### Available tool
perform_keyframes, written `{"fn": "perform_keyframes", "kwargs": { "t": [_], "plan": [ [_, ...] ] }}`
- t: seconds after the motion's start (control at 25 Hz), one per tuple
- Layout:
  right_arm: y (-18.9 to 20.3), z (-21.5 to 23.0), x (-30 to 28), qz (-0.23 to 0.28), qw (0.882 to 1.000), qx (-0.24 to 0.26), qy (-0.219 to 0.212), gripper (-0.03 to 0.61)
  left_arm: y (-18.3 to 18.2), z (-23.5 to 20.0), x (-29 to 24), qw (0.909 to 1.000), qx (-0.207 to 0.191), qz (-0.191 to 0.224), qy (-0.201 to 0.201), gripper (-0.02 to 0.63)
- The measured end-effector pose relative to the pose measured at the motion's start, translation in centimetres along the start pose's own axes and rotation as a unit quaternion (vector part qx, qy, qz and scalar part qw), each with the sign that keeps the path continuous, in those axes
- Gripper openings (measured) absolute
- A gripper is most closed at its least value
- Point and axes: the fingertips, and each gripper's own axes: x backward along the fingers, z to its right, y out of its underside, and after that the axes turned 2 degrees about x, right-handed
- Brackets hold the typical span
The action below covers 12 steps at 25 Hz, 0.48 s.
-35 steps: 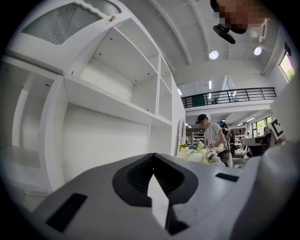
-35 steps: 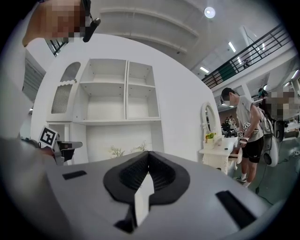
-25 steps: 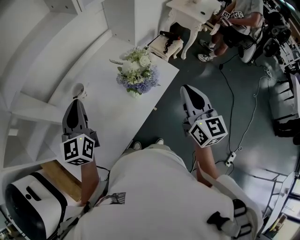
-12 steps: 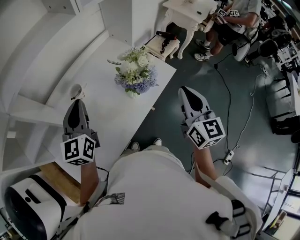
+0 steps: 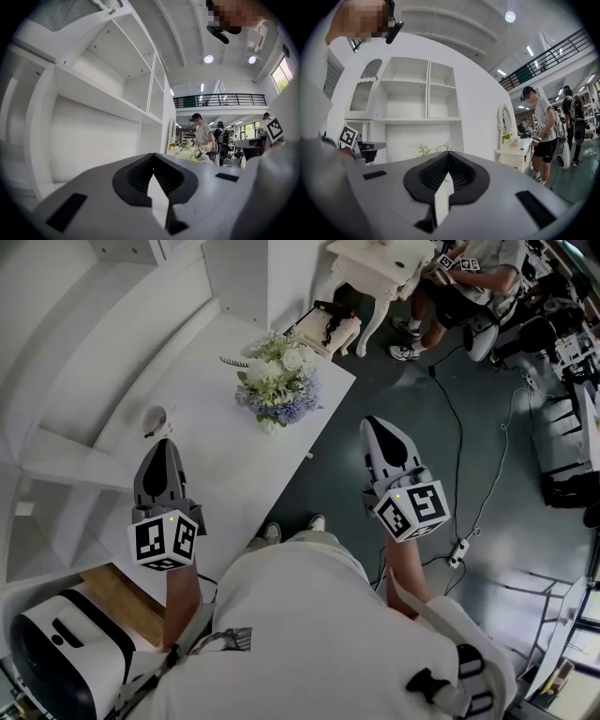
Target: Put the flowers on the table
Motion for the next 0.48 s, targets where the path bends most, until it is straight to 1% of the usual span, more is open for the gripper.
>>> {"fn": "perform_keyframes", "kwargs": {
  "t": [0.16,0.48],
  "plan": [
    [0.0,-0.7,0.3,-0.001,1.000,0.005,0.005,0.009,0.3,0.1,-0.1,0.9999,0.004,-0.001,0.010,0.014],
    [0.5,-0.7,1.6,-0.006,0.999,0.010,0.030,0.009,1.4,0.7,-0.5,0.9993,0.012,-0.005,0.034,0.014]
  ]
}}
